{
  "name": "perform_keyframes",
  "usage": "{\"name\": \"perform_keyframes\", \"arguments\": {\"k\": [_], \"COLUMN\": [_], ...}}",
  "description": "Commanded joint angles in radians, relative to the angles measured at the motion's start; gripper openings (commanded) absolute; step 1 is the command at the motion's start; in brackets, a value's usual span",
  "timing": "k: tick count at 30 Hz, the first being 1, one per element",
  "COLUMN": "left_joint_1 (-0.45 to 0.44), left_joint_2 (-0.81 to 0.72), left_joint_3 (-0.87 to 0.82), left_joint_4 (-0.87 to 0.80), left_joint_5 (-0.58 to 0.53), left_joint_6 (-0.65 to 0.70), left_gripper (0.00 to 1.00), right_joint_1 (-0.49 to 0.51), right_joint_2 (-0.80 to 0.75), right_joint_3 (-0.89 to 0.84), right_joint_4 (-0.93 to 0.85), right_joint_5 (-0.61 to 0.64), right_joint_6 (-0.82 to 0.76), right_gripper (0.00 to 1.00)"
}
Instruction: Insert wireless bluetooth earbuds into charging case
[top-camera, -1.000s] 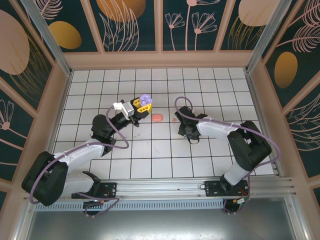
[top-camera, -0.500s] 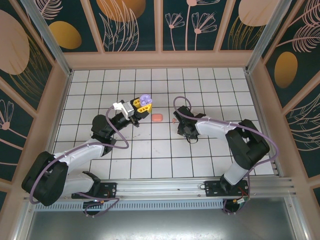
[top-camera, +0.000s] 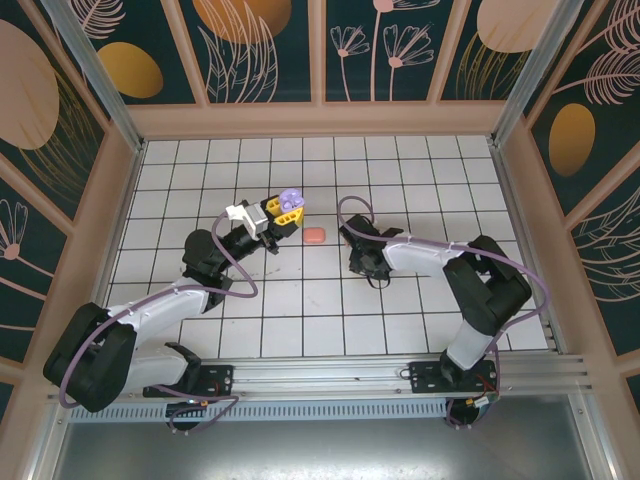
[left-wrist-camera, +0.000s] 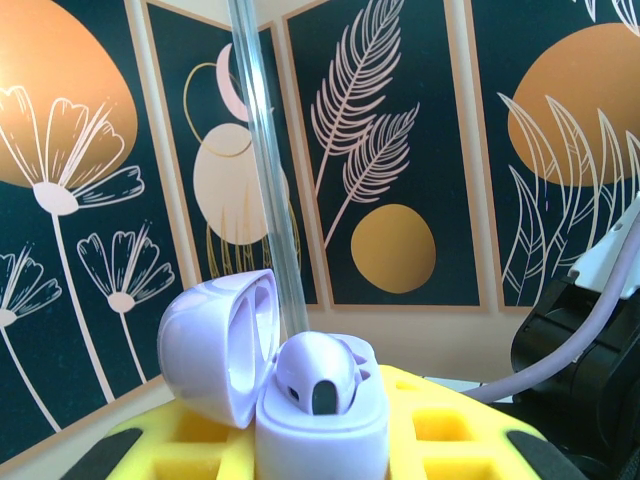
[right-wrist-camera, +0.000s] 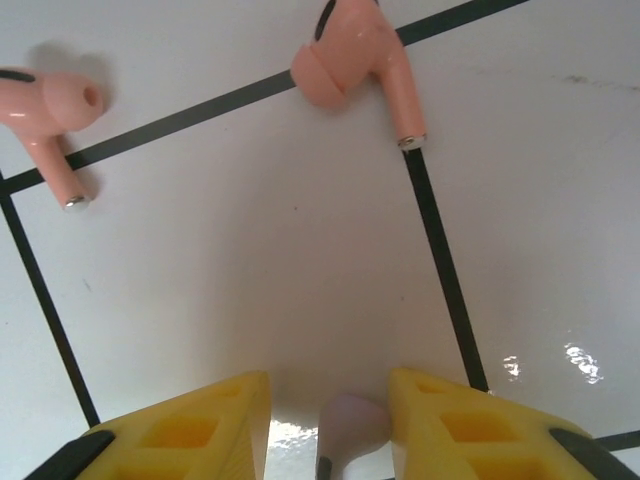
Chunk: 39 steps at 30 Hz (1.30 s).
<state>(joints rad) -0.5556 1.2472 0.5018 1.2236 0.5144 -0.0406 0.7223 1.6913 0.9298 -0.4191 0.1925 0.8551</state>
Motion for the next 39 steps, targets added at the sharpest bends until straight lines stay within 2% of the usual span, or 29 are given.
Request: {"name": "perform_keyframes", "arguments": {"k": [1,15,25,39], "left_joint_1": [-0.004,-0.004,-0.004,-0.004], "left_joint_2": [-0.003,-0.006,-0.006,-0.011], "left_joint_3": [-0.003,0.000,0.006,0.011], "left_joint_4": [0.045,0.041,0.026,0.020], "left_joint_5": [-0.003,-0.004,-0.005,0.002], "left_joint_6": [-0.019,-0.022,-0.022,-0.026], "left_gripper": [0.00,0.00,0.00,0.00], "right_joint_1": [0.020,0.031,0.023,0.023], "right_joint_2": [0.021,0.046,0.041,-0.105], "right_joint_3": [0.030,0.018,0.021,-0.050], "right_joint_4": [-0.048,-0.044,-0.021,0.116], "right_joint_5": [0.043,0.050,0.040,0.014], "right_joint_6": [0.012,0.015,-0.041,-0.118], "right_gripper": [0.37,0.36,0.26,0.18]}}
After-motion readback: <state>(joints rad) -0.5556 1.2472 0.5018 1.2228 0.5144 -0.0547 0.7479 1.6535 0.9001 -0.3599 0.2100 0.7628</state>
